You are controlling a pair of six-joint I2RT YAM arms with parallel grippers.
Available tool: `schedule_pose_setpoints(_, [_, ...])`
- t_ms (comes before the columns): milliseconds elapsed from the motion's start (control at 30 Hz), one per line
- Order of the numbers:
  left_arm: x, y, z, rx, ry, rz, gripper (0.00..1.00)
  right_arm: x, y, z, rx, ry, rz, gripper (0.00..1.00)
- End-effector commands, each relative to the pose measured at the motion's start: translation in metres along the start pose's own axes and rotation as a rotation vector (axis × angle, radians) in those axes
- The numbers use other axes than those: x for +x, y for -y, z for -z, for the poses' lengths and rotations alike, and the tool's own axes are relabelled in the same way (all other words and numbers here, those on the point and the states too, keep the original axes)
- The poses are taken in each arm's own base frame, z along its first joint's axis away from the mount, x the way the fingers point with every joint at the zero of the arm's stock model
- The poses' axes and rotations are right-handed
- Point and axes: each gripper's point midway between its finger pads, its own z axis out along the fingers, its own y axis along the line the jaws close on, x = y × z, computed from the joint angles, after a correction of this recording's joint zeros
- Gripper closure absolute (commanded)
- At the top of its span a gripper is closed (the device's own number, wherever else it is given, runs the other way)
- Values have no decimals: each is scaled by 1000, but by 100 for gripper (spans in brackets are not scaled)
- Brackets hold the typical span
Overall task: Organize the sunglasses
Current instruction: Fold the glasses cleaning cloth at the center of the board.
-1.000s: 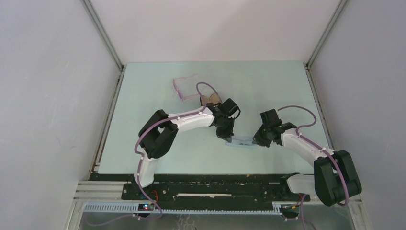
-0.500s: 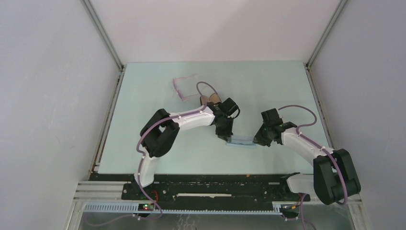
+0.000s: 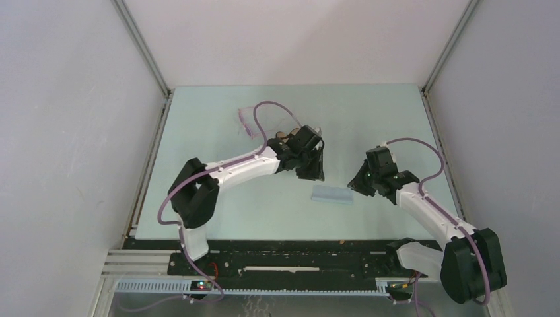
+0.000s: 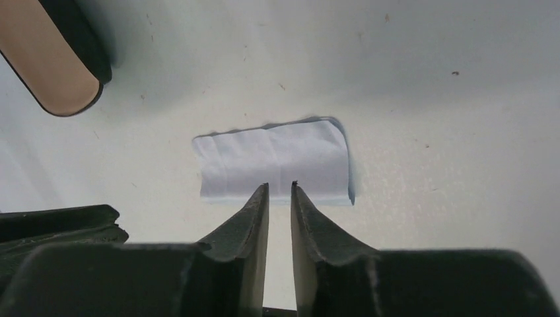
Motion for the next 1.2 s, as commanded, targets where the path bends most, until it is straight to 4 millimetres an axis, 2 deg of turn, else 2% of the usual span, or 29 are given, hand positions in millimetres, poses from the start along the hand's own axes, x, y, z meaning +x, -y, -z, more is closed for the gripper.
schedule_pose_setpoints(0, [10, 13, 0, 79, -19, -26, 64, 6, -12, 0, -37, -30, 25, 82])
schedule_pose_setpoints(133, [29, 27, -10, 165, -95, -22, 70, 20, -14, -4, -47, -81, 16, 100])
schedule_pose_setpoints(300, [46, 29, -29, 228, -148, 18, 73, 39, -2, -12, -12, -125, 0, 100])
schedule_pose_setpoints(500, [64, 13, -56, 193, -206, 30, 77, 52, 29, -26, 79, -134, -14, 100])
schedule_pose_setpoints(667, [76, -4, -62, 136, -238, 21, 78, 60, 41, -30, 120, -153, -9, 100])
schedule_pose_setpoints(800, [69, -3, -47, 120, -207, -7, 78, 54, 32, -22, 80, -140, -17, 100])
schedule_pose_setpoints(1000, [43, 16, -21, 152, -126, -42, 76, 24, 8, -3, 7, -37, -37, 100])
schedule_pose_setpoints(1067, [36, 20, -20, 161, -112, -40, 76, 19, 7, -5, 4, -28, -44, 100])
schedule_pose_setpoints(1167, [38, 23, -28, 167, -136, -30, 76, 21, 8, -13, 24, -56, -48, 100])
